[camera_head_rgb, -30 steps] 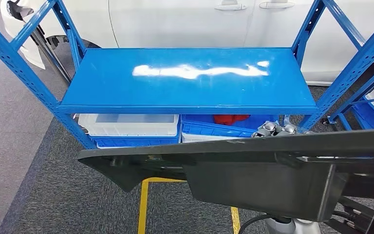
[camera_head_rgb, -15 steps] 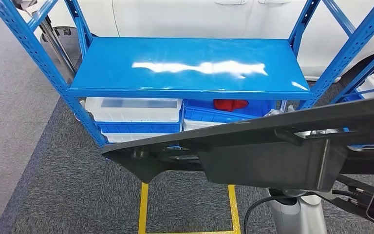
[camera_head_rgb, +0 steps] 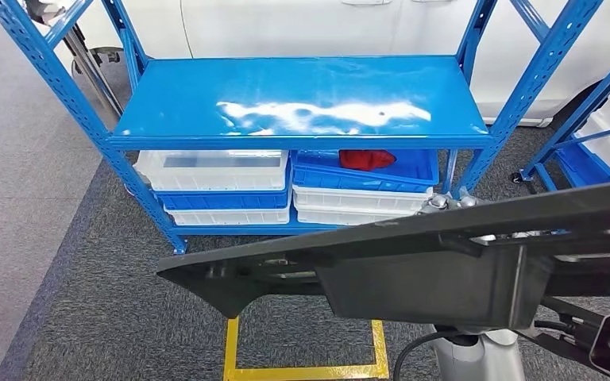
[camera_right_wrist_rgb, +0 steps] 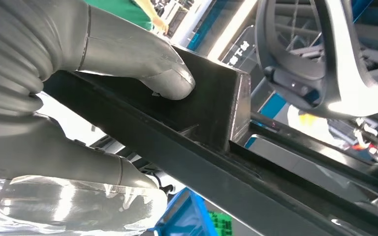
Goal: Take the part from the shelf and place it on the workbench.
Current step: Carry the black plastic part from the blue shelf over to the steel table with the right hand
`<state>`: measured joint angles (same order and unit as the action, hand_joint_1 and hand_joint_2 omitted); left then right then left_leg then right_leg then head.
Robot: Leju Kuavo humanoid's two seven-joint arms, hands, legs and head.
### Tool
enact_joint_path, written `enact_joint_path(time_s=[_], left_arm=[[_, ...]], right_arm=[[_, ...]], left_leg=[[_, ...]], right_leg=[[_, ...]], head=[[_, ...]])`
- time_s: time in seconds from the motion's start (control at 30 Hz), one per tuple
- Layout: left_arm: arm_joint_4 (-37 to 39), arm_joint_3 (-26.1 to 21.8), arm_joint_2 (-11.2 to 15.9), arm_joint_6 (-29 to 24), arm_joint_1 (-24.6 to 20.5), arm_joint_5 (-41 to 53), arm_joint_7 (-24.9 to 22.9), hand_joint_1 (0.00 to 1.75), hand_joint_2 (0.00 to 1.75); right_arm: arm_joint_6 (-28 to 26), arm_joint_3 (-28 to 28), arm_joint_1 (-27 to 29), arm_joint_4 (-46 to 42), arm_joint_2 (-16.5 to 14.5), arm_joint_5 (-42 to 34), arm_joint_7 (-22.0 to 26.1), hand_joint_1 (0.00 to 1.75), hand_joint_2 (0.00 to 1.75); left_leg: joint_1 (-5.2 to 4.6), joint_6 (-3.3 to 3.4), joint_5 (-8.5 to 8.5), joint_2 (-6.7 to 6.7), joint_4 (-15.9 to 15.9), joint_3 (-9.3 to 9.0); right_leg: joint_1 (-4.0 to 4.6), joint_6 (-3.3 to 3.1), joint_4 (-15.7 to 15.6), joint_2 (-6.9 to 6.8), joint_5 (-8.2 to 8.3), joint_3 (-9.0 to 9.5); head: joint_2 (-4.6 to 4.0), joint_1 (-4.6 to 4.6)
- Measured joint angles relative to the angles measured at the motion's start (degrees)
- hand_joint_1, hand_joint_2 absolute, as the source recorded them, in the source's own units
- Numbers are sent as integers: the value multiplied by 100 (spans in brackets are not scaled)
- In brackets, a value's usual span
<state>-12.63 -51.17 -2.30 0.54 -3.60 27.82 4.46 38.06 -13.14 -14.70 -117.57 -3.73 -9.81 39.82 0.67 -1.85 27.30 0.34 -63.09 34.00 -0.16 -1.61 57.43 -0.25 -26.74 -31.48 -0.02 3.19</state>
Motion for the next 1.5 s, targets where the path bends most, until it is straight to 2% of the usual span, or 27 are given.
enact_joint_path(time_s=[0.07, 0.2, 0.27, 0.33, 0.37, 0.4, 0.43, 0.47, 0.53, 0.6, 0.67, 0.73, 0.83, 0.87, 0.9, 0.93, 0.97, 1.03, 1.1, 1.17, 1.2, 1.27, 1.3, 1.33, 1.4, 1.43, 1.5], left_arm=[[0, -2, -1, 3, 3, 23, -2, 0, 175], [0, -10, -16, 10, 7, 72, -10, 0, 175], [0, -12, -33, 19, -6, 95, -15, 0, 175], [0, -15, -38, 25, -7, 119, -37, 0, 175], [0, -16, -39, 25, -6, 137, -56, 0, 175], [0, -17, -40, 20, -7, 157, -81, 0, 175], [0, -16, -43, 10, -8, 181, -105, 0, 175], [0, -16, -47, -7, -10, 199, -123, 0, 175], [0, -15, -54, -68, -12, 237, -137, 0, 175], [0, -15, -56, -203, -10, 291, -136, 0, 175], [0, -14, -56, -381, -10, 357, -132, 0, 175], [0, -12, -54, -534, -15, 402, -121, 0, 175], [0, -10, -20, -736, 7, 443, -68, 0, 175], [0, -10, -5, -786, 16, 455, -26, 0, 175], [0, -10, 6, -820, 20, 470, 27, 0, 175], [0, -10, 18, -835, 20, 488, 83, 0, 175], [0, -10, 30, -833, 18, 509, 135, 0, 175], [0, -9, 83, -708, 18, 570, 202, 0, 175], [-1, 2, 155, -535, 18, 639, 240, 0, 175], [-2, 19, 213, -406, 6, 683, 256, 0, 175], [-2, 26, 239, -349, -7, 695, 258, 0, 175], [-2, 31, 274, -271, -19, 695, 257, 0, 175], [-2, 31, 289, -253, -12, 693, 256, 0, 175], [-2, 30, 295, -246, 3, 690, 253, 0, 175], [-2, 21, 299, -250, 22, 678, 244, 0, 175], [-2, 15, 300, -253, 20, 673, 236, 0, 175], [-2, 8, 295, -233, 4, 685, 221, 0, 175]], right_arm=[[20, 9, 42, -67, -57, 22, 1, 175, 175], [110, 66, 98, -125, -101, -31, 4, 175, 175], [173, 118, 106, -142, -101, -76, 4, 175, 175], [214, 175, 120, -146, -101, -92, 4, 175, 175], [226, 204, 126, -145, -101, -93, 4, 175, 175], [239, 232, 129, -144, -101, -98, 4, 175, 175], [252, 262, 129, -142, -101, -102, 4, 175, 175], [268, 291, 128, -140, -101, -102, 4, 175, 175], [288, 353, 124, -139, -102, -69, 4, 175, 175], [290, 414, 125, -143, -104, 3, 4, 175, 175], [296, 479, 137, -160, -116, 68, 4, 175, 175], [326, 544, 148, -186, -157, 108, 4, 175, 175], [392, 619, 173, -200, -253, 188, 4, 175, 175], [398, 646, 186, -199, -275, 224, 4, 175, 175], [387, 675, 196, -200, -290, 263, 4, 175, 175], [350, 706, 204, -207, -305, 314, 4, 175, 175], [301, 735, 206, -220, -317, 368, 4, 175, 175], [120, 764, 197, -282, -335, 498, 4, 175, 175], [-115, 767, 185, -366, -340, 634, 4, 175, 175], [-379, 752, 179, -466, -335, 739, 3, 175, 175], [-508, 738, 174, -525, -329, 764, 3, 175, 175], [-675, 686, 137, -628, -301, 764, 4, 175, 175], [-719, 655, 120, -660, -284, 758, 4, 175, 175], [-751, 618, 107, -678, -266, 758, 4, 175, 175], [-819, 533, 100, -705, -233, 774, 4, 175, 175], [-865, 479, 92, -722, -214, 797, 4, 175, 175], [-990, 360, 54, -770, -171, 857, 4, 175, 175]], left_leg=[[-25, 74, -91, -15, 543, -334], [-26, 212, -129, 36, 684, -346], [-4, 272, -175, 91, 728, -332], [-15, 293, -187, 149, 715, -293], [-19, 295, -188, 184, 699, -276], [-21, 293, -185, 221, 680, -263], [-21, 288, -177, 259, 659, -257], [-21, 278, -165, 295, 637, -255], [-45, 240, -136, 362, 593, -251], [-73, 187, -124, 435, 569, -248], [-72, 128, -113, 508, 564, -247], [-51, 60, 53, 368, 373, -172], [-22, -6, 624, 60, -666, 269], [-20, -11, 727, 36, -981, 410], [-20, -6, 719, 24, -1112, 466], [-20, 8, 593, 8, -1001, 407], [-20, 30, 385, -39, -679, 249], [-12, 90, 37, -302, 162, -146], [-18, 132, -44, -471, 557, -320], [-21, 171, -61, -373, 599, -330], [-10, 202, -88, -306, 635, -335], [17, 268, -139, -155, 707, -344], [9, 289, -146, -76, 717, -342], [2, 301, -145, 4, 717, -335], [-8, 304, -139, 165, 708, -323], [-9, 299, -135, 240, 701, -320], [-11, 273, -114, 369, 675, -324]], right_leg=[[3, 49, 5, 16, 20, -11], [6, 179, 80, 56, -12, -67], [-2, 225, 541, 59, -305, -284], [-16, 256, 1310, 56, -662, -652], [-22, 268, 1570, 54, -727, -776], [-25, 275, 1622, 46, -679, -799], [-27, 275, 1436, 24, -526, -703], [-27, 266, 1055, -34, -314, -509], [2, 209, 330, -246, -49, -160], [35, 141, 84, -321, -9, -77], [27, 80, 65, -199, 35, -105], [-1, 13, 34, -90, 82, -120], [-11, -39, 25, 92, 129, -164], [-8, -43, 28, 162, 138, -176], [-5, -41, 33, 234, 146, -183], [-3, -36, 40, 308, 151, -183], [-2, -30, 48, 380, 154, -178], [-3, -6, 67, 514, 162, -186], [-21, 59, 79, 643, 192, -239], [-35, 147, 66, 760, 233, -288], [-28, 178, 84, 706, 219, -309], [-5, 224, 402, 412, 1, -467], [-12, 241, 734, 234, -193, -622], [-27, 262, 1134, 138, -394, -808], [-59, 299, 1690, 77, -575, -1055], [-70, 310, 1674, 57, -511, -1030], [-71, 303, 981, -76, -157, -630]], head=[[0, 0], [0, -1], [0, -1], [0, -1], [0, -1], [0, -1], [0, -1], [0, -1], [0, -1], [0, 0], [0, 0], [0, 0], [0, 0], [0, 0], [0, 0], [0, 0], [0, 0], [0, 0], [0, 1], [0, 1], [0, 0], [0, -1], [0, -2], [0, -2], [0, -2], [0, -2], [0, -2]])
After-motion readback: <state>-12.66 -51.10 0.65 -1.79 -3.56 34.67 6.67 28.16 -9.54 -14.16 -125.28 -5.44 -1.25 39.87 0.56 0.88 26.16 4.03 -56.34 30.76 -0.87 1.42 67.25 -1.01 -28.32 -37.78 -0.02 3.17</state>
